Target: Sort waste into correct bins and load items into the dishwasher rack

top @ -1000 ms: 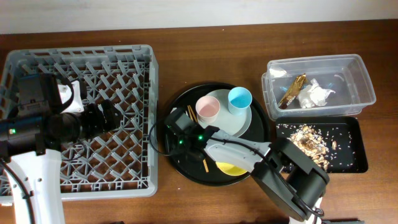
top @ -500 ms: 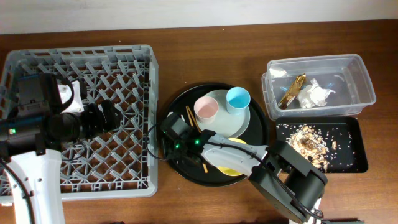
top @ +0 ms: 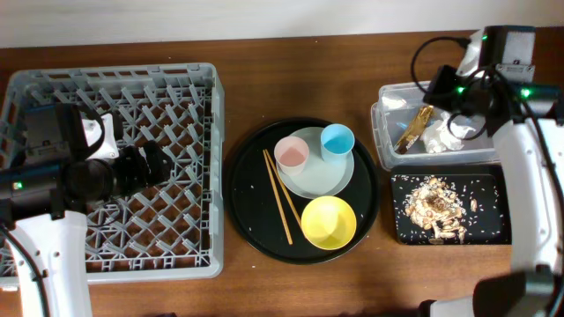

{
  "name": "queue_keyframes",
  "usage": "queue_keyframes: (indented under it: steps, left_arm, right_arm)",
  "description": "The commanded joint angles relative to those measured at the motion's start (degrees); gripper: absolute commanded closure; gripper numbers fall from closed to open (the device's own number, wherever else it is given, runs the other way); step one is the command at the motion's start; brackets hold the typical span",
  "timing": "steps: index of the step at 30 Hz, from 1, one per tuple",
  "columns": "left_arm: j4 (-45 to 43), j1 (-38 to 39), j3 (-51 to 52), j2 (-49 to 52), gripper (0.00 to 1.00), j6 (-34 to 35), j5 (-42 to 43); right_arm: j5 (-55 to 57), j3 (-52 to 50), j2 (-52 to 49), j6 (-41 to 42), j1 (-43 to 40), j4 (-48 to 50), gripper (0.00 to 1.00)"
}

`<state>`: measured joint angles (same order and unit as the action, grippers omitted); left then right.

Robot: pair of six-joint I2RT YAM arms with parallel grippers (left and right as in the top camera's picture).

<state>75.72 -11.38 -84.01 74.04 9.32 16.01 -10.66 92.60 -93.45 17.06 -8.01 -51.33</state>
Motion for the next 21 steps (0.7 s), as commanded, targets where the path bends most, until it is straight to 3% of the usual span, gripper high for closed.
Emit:
queue_keyframes:
  steps: [1, 5, 7, 12, 21]
  left_arm:
    - [0.04, -0.04, -0.52, -0.5, 0.01, 0.46, 0.02]
    - [0.02, -0.04, -0.52, -0.5, 0.01, 0.46, 0.02]
    - [0.02, -0.04, -0.52, -0.5, 0.01, 0.46, 0.02]
    - [0.02, -0.04, -0.52, -0.5, 0.01, 0.46, 0.02]
    - [0.02, -0.04, -0.52, -0.5, 0.01, 0.46, 0.02]
  right_arm:
    - [0.15, 0.63, -11.43, -3.37, -1.68, 2.95, 0.96]
    - [1.46, 0.63, -26.36, -3.34, -1.36, 8.33, 0.96]
    - [1.42, 0.63, -28.79, -3.3, -0.66, 7.61, 0.96]
    - [-0.07, 0.39, -28.81, -0.79, 2.49, -2.1, 0.96]
    - [-2.86, 0.26, -28.81, 1.46, 7.32, -5.35, 0.96]
